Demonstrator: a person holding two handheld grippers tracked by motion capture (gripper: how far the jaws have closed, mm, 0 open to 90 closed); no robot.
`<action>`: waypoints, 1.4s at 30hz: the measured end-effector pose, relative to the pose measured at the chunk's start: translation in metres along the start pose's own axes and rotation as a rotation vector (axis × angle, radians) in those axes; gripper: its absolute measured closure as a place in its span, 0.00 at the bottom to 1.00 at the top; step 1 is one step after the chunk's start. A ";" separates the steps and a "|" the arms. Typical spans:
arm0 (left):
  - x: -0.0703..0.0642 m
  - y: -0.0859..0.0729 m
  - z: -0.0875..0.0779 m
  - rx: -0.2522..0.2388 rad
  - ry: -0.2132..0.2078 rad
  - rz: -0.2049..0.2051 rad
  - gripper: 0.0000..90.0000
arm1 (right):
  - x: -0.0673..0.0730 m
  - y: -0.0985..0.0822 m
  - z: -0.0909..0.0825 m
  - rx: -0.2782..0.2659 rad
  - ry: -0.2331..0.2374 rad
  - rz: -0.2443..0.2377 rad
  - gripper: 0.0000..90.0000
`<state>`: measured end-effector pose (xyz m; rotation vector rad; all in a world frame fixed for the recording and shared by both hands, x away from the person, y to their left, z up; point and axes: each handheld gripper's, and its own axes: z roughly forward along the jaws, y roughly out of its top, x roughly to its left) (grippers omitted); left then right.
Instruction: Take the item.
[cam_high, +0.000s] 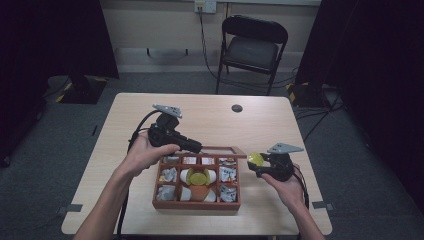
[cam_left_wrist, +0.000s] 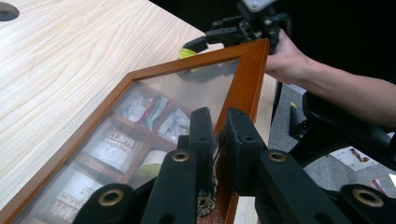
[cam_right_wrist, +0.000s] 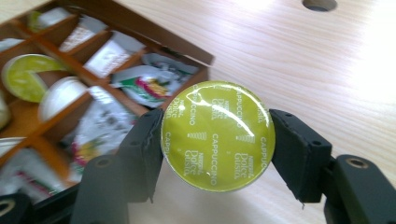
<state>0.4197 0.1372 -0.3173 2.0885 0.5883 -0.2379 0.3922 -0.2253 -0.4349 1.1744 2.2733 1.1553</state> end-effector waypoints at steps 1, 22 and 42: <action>0.000 0.000 0.000 0.001 -0.001 0.000 0.91 | -0.003 -0.001 0.003 0.003 -0.005 0.006 0.42; -0.002 -0.001 0.002 0.028 -0.008 0.007 0.91 | -0.020 -0.016 0.041 0.099 -0.043 0.005 0.42; -0.002 -0.001 0.003 0.035 -0.012 0.009 0.91 | -0.023 -0.018 0.021 0.044 -0.060 0.093 0.20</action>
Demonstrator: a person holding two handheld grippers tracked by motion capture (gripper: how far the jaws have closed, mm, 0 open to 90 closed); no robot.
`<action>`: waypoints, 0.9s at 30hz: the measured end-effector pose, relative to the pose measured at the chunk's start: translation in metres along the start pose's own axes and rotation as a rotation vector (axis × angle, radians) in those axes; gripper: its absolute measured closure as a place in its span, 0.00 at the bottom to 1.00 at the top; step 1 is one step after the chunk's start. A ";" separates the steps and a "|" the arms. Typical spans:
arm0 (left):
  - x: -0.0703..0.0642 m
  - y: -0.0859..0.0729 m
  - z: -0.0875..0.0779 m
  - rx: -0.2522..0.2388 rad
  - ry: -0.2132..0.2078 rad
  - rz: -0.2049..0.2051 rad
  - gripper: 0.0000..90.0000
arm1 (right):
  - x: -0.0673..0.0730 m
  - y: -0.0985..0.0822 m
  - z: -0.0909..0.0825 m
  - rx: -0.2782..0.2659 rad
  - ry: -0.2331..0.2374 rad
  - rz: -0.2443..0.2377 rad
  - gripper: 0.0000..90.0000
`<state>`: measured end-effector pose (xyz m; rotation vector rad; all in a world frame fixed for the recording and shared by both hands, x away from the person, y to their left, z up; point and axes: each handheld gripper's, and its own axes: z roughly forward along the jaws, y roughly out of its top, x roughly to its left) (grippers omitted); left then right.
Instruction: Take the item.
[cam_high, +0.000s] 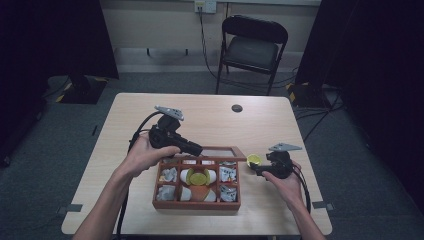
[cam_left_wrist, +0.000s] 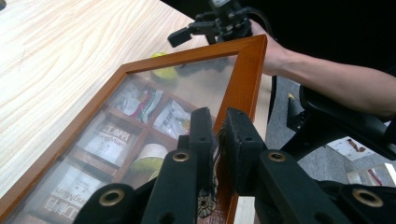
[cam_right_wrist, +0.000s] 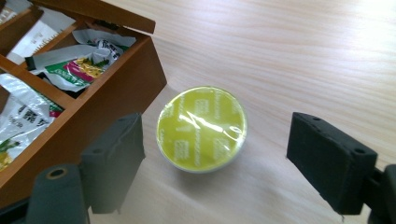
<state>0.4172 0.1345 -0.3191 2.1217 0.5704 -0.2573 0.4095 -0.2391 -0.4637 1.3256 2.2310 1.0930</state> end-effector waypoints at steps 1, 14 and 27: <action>0.000 0.000 0.000 0.001 -0.004 0.000 0.91 | 0.000 -0.001 -0.003 -0.002 -0.003 0.000 0.20; -0.001 -0.001 0.003 0.013 -0.009 0.000 0.91 | -0.009 -0.042 -0.024 0.093 -0.041 -0.013 0.18; -0.006 -0.003 0.006 0.036 0.005 0.019 0.91 | -0.003 -0.055 -0.013 0.076 -0.101 -0.059 0.15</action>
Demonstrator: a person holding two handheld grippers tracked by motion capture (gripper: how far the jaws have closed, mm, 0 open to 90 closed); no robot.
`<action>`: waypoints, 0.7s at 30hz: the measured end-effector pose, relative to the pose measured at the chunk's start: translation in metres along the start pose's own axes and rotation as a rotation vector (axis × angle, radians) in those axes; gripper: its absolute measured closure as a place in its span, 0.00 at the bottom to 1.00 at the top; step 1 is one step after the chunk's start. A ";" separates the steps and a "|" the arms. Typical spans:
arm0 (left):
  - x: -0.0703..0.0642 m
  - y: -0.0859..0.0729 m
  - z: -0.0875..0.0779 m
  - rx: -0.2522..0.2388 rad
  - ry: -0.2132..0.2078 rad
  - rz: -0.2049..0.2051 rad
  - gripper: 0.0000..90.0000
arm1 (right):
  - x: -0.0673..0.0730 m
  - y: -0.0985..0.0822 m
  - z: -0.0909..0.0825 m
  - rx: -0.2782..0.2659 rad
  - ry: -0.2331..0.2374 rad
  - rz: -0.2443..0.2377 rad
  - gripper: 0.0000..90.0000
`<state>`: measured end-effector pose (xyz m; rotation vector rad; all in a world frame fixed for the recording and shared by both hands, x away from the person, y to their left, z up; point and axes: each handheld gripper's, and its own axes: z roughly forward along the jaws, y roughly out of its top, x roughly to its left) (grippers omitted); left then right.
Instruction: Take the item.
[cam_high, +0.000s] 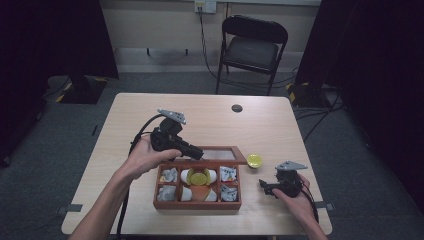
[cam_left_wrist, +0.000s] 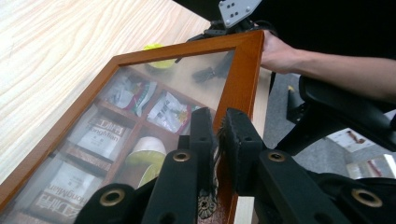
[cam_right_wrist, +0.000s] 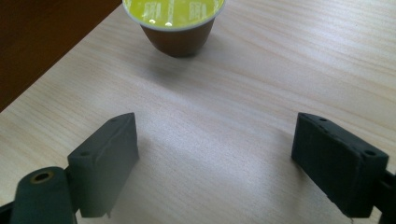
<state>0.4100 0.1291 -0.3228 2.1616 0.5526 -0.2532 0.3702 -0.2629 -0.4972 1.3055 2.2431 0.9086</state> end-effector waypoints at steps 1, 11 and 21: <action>-0.001 -0.001 0.001 0.005 -0.003 0.005 0.91 | 0.000 -0.001 0.000 -0.007 0.000 0.002 0.15; -0.007 -0.008 0.005 0.018 0.007 0.042 0.91 | -0.001 -0.004 0.001 -0.035 0.004 -0.006 0.15; -0.015 -0.020 0.013 0.024 0.030 0.075 0.91 | -0.001 -0.004 0.001 -0.035 0.004 -0.005 0.15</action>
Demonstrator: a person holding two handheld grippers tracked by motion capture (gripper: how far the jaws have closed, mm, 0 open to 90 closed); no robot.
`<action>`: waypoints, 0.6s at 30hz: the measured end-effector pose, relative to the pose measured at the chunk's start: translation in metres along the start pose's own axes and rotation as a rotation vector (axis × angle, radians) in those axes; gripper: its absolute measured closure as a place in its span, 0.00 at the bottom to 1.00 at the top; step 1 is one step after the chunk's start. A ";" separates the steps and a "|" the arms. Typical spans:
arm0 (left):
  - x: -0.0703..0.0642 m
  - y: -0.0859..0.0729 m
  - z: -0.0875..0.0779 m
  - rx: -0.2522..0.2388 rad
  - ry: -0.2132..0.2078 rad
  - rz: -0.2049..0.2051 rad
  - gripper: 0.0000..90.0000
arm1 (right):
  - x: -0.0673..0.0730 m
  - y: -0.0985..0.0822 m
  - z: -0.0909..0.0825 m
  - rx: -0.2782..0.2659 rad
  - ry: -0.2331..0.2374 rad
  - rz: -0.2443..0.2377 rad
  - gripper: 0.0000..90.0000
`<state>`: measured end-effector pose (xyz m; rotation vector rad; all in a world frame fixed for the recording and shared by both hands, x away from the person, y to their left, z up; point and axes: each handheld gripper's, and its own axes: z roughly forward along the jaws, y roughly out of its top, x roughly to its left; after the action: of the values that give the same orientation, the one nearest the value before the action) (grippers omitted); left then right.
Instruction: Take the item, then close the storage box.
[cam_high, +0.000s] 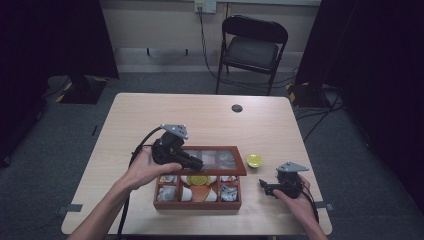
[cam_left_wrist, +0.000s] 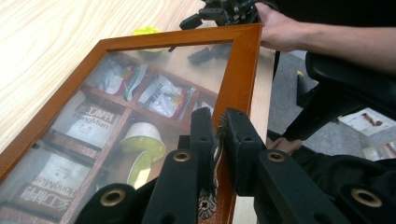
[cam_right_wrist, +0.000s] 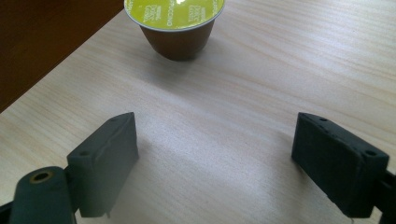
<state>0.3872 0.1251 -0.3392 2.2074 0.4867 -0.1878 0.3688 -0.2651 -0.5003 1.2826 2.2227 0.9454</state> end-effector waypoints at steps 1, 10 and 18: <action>-0.002 -0.001 0.000 -0.009 0.016 0.010 0.91 | 0.000 0.000 0.000 0.000 0.000 0.000 0.15; -0.011 -0.014 0.012 0.034 0.024 0.061 0.92 | 0.000 0.000 0.000 0.001 0.004 -0.001 0.15; -0.017 -0.026 0.028 0.086 0.024 0.112 0.93 | -0.001 0.000 0.000 0.001 0.005 -0.002 0.15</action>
<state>0.3619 0.1134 -0.3701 2.3163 0.3725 -0.1247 0.3693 -0.2655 -0.5002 1.2798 2.2281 0.9476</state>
